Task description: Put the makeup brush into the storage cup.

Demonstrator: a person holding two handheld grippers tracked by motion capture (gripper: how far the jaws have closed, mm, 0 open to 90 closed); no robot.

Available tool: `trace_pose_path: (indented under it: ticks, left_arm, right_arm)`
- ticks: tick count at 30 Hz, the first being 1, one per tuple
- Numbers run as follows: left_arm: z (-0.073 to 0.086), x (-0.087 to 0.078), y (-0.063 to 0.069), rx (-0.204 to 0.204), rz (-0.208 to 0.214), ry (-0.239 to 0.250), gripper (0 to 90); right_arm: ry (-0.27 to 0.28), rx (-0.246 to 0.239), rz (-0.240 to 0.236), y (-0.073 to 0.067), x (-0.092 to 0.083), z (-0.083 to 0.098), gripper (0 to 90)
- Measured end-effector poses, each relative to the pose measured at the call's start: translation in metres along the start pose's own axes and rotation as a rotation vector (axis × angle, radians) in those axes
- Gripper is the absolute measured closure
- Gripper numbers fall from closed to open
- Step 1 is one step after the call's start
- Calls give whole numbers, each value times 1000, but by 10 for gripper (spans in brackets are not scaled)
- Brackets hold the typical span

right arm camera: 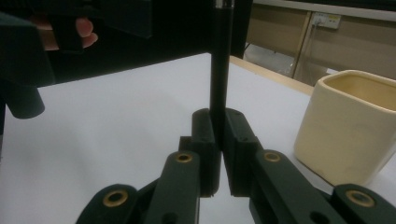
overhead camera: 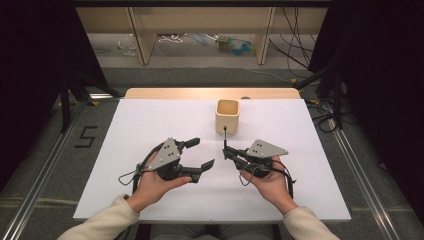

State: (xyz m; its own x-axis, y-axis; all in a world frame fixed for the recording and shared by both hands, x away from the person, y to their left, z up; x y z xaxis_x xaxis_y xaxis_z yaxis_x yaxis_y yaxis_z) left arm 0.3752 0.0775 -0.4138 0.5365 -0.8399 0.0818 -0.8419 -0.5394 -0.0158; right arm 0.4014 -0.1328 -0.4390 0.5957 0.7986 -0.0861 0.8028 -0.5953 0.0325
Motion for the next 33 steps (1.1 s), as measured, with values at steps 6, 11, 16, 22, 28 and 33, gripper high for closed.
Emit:
trace_pose_path:
  ticks: [6,11,16,22,28,33]
  left_arm:
    - [3,-17,-2,-12,-14,13,193]
    - [3,-28,-8,-11,-34,21,181]
    - [2,-36,-16,-18,-58,34,172]
    - [6,-53,-25,-22,-88,22,176]
    - [6,-62,-31,-26,-107,26,171]
    - [6,-68,-34,-25,-106,17,172]
  right_arm:
    - [1,6,6,3,-1,-1,844]
    - [1,15,16,5,-3,-2,844]
    - [8,19,19,8,-3,-3,844]
    - [4,17,32,13,-5,-4,844]
    - [8,35,47,16,-4,-4,844]
    - [12,41,51,19,-5,-7,844]
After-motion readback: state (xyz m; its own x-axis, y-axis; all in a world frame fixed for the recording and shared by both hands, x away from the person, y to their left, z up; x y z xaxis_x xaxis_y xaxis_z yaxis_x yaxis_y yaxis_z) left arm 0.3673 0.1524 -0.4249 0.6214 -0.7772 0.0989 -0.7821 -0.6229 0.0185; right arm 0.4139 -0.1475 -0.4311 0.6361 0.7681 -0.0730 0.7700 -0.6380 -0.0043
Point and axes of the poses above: each handheld gripper's, and its own axes: x roughly forward along the jaws, z roughly out of its underside, y roughly to its right, the point moved 4 cm from there along x, roughly forward along the jaws, and after that the axes turned 11 degrees about y, right-handed, at the moved point
